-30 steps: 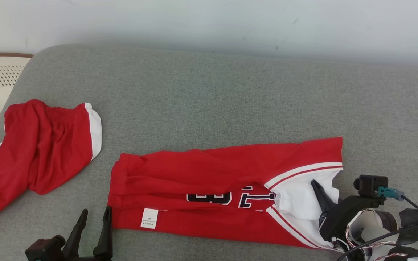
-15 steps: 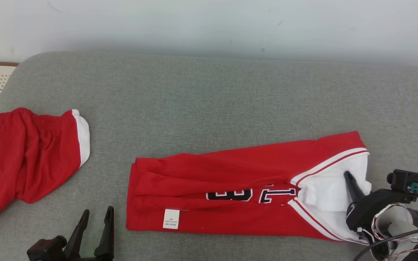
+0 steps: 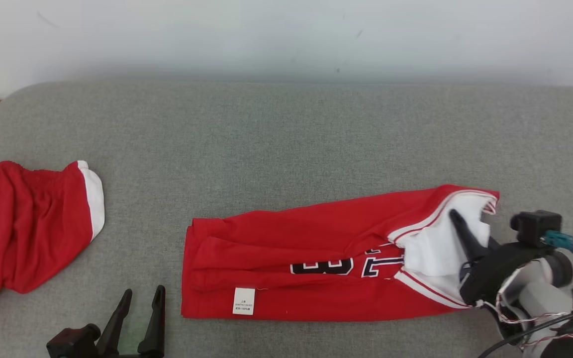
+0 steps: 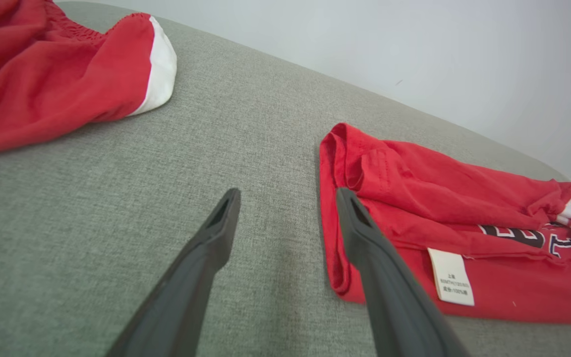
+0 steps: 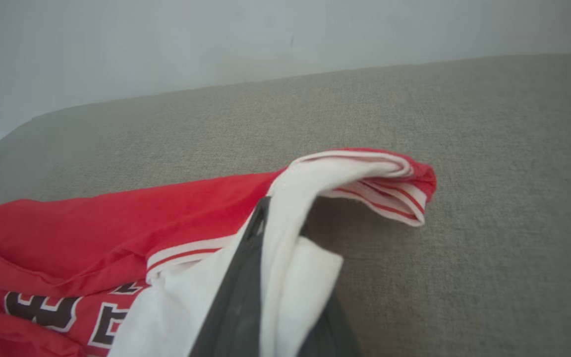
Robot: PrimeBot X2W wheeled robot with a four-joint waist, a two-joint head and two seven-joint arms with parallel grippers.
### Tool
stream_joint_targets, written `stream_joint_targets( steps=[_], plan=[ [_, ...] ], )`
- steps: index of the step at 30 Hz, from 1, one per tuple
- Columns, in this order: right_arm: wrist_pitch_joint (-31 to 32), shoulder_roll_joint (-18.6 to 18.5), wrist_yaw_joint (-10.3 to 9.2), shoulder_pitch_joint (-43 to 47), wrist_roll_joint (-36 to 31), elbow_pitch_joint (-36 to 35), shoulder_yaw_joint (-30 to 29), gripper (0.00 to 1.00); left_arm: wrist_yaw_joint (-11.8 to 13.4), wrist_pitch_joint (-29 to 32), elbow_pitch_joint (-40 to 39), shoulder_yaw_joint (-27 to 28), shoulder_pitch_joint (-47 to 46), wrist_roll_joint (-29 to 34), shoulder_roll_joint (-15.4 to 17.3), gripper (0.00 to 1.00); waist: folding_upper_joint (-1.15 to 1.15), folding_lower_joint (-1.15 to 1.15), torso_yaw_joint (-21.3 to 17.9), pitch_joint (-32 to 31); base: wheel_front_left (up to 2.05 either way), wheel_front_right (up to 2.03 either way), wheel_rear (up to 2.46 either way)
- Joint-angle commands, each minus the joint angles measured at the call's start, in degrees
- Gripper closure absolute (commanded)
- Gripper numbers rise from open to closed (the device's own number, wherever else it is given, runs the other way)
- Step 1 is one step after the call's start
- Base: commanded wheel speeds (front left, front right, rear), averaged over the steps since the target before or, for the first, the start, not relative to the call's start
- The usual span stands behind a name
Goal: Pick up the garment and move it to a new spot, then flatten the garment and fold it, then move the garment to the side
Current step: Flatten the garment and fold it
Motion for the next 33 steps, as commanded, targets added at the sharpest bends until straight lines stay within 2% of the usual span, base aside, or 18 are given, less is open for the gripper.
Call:
stream_joint_targets(
  steps=[1, 7, 15, 24, 33],
  plan=[
    [-0.27, 0.13, -0.07, -0.22, -0.56, -1.06, 0.72, 1.00, -0.02, -0.03, 0.25, -0.06, 0.45, -0.14, 0.20, 0.00, 0.00, 0.00, -0.18, -0.26, 0.00, 0.00, 0.00],
    [1.69, 0.65, -0.06, -1.43, -2.58, -8.48, 5.01, 1.00, -0.02, -0.03, 0.64, -1.14, 0.24, -0.44, 0.13, 0.00, 0.00, 0.00, 0.20, -0.91, 0.00, 0.00, 0.00],
    [6.93, 2.67, -0.06, -2.86, -4.10, -15.23, 9.79, 1.00, -0.02, -0.03, 0.53, -2.80, 0.05, -1.12, -0.25, 0.00, 0.00, 0.00, 3.02, -0.87, 0.00, 0.00, 0.00],
    [10.82, 7.50, -0.06, -5.93, -4.39, -14.68, 15.01, 1.00, -0.02, -0.03, 0.39, -5.26, -1.12, -1.72, -1.14, 0.00, 0.00, 0.00, 7.87, 0.13, 0.00, 0.00, 0.00],
    [10.39, 11.99, -0.06, -8.56, -2.96, -9.68, 19.89, 1.00, -0.02, -0.03, 0.94, -7.10, -1.21, -2.25, -1.57, 0.00, 0.00, 0.00, 11.30, 0.39, 0.00, 0.00, 0.00]
  ],
)
